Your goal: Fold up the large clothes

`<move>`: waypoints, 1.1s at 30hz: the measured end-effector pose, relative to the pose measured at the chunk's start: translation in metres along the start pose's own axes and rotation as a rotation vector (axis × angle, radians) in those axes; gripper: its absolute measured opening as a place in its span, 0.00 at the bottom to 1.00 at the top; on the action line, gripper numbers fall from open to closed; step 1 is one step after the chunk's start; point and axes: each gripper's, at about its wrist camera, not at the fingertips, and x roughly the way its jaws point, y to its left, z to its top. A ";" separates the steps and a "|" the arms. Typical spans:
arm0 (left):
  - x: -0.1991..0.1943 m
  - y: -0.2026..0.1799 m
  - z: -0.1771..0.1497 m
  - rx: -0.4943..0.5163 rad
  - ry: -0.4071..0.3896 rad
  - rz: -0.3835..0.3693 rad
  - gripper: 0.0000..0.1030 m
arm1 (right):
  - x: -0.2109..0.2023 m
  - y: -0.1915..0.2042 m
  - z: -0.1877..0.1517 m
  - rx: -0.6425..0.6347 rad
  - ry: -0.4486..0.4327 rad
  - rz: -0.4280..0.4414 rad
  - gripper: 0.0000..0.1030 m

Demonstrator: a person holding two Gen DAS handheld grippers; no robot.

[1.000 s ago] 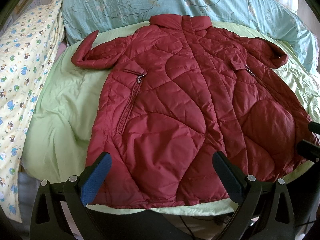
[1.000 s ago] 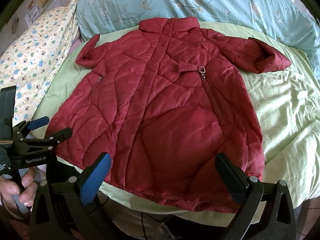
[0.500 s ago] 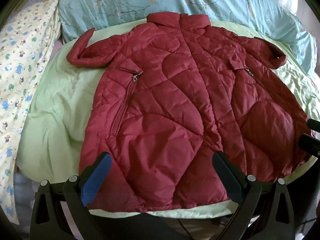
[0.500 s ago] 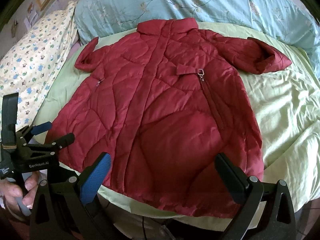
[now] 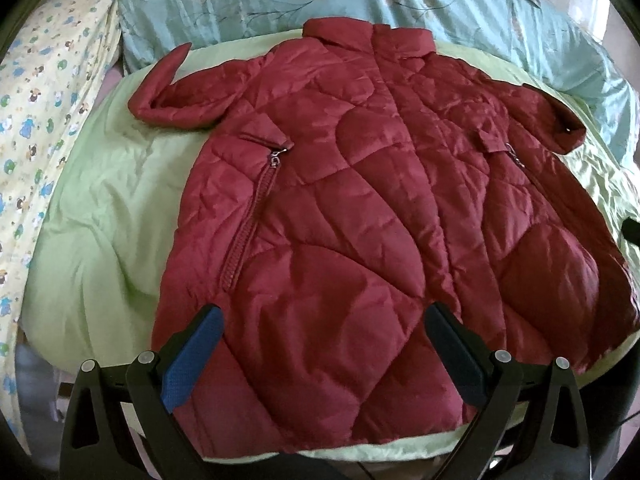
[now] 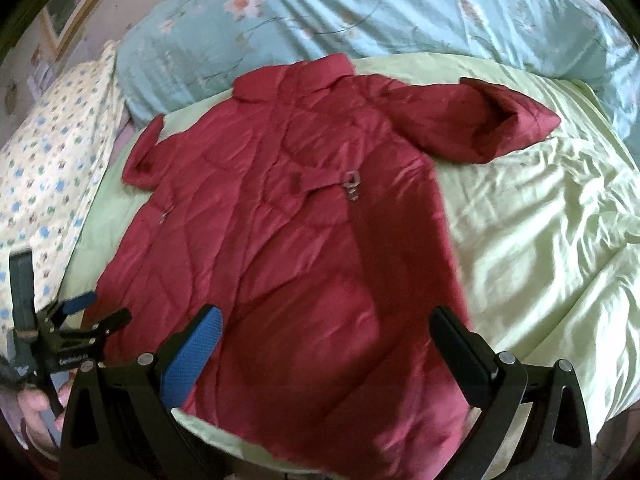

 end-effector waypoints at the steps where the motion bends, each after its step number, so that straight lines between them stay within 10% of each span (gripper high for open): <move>1: 0.003 0.002 0.002 -0.010 0.004 -0.004 0.99 | 0.000 -0.006 0.005 0.013 -0.009 0.000 1.00; 17: 0.020 0.017 0.036 -0.108 -0.025 -0.085 0.99 | 0.027 -0.087 0.092 0.115 -0.061 -0.130 0.99; 33: 0.044 0.020 0.073 -0.119 0.021 -0.074 0.99 | 0.127 -0.199 0.214 0.175 0.027 -0.442 0.66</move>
